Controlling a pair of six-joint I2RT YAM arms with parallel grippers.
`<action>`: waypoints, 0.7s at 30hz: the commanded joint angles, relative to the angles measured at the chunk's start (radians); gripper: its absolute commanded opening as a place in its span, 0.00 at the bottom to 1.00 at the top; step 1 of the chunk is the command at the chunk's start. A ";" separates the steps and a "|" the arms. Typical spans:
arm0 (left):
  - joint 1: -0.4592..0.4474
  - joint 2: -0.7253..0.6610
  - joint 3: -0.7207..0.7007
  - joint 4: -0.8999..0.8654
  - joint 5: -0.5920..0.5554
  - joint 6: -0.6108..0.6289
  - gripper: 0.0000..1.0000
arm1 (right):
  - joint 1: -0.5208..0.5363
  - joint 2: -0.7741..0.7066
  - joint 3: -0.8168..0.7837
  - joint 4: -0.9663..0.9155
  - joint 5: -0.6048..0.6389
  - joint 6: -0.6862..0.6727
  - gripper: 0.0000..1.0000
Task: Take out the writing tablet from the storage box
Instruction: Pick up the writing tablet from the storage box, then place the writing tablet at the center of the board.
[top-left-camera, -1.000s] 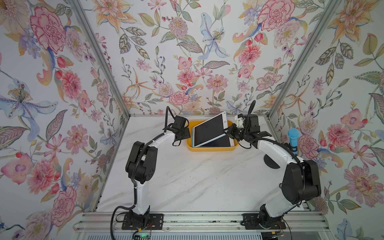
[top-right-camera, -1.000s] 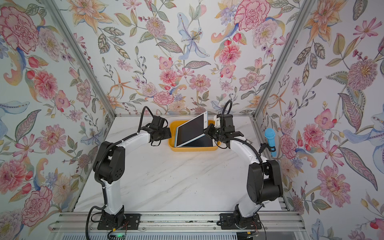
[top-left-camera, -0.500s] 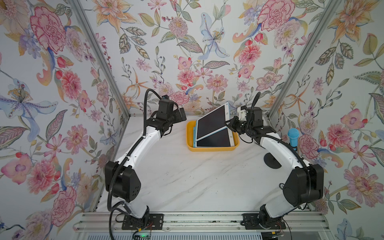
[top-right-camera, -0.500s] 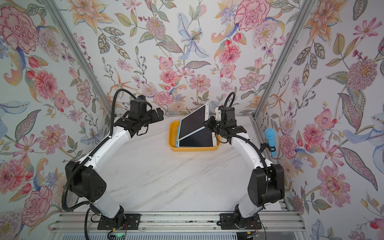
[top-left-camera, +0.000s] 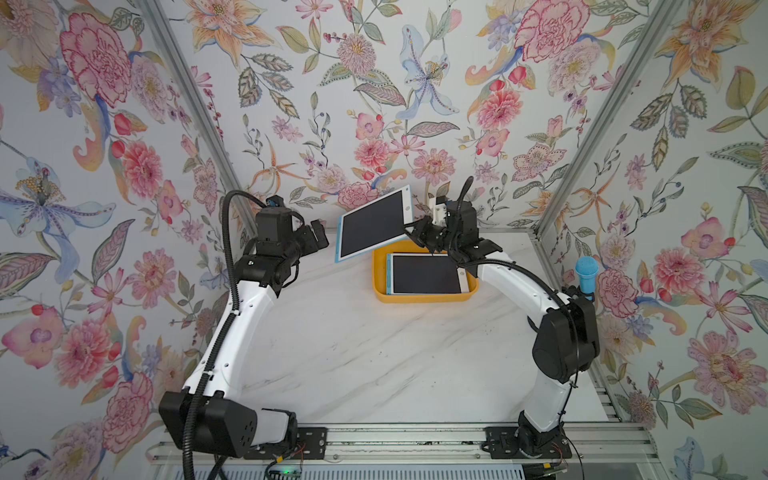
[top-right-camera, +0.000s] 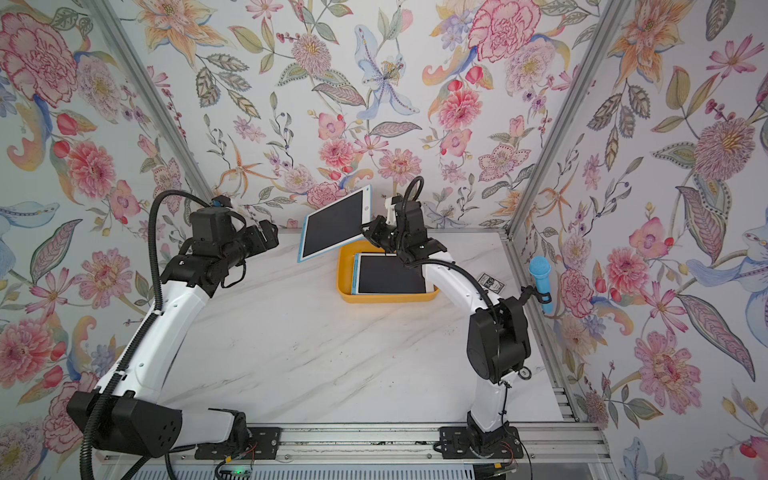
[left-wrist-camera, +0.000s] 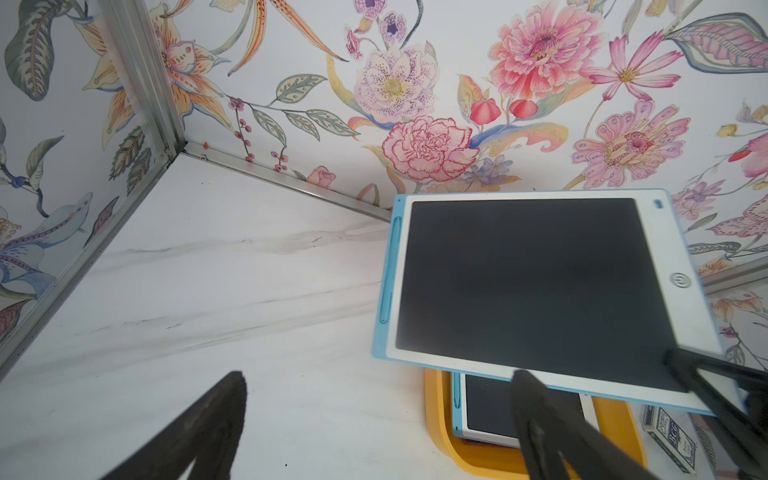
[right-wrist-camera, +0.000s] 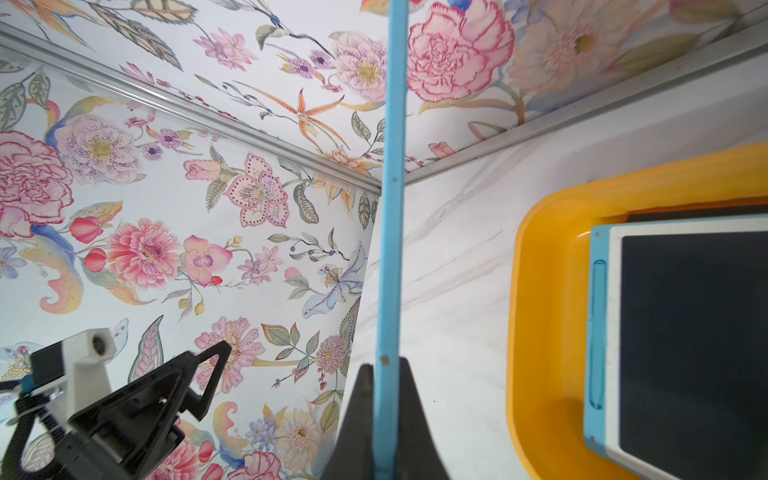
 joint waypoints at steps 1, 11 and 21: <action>0.020 -0.047 -0.023 -0.040 0.038 0.031 1.00 | 0.079 0.113 0.098 0.177 0.055 0.110 0.00; 0.047 -0.096 -0.040 -0.108 0.103 0.061 1.00 | 0.231 0.585 0.550 0.216 0.142 0.233 0.00; 0.060 -0.081 -0.038 -0.117 0.131 0.085 1.00 | 0.263 0.771 0.733 0.212 0.218 0.317 0.00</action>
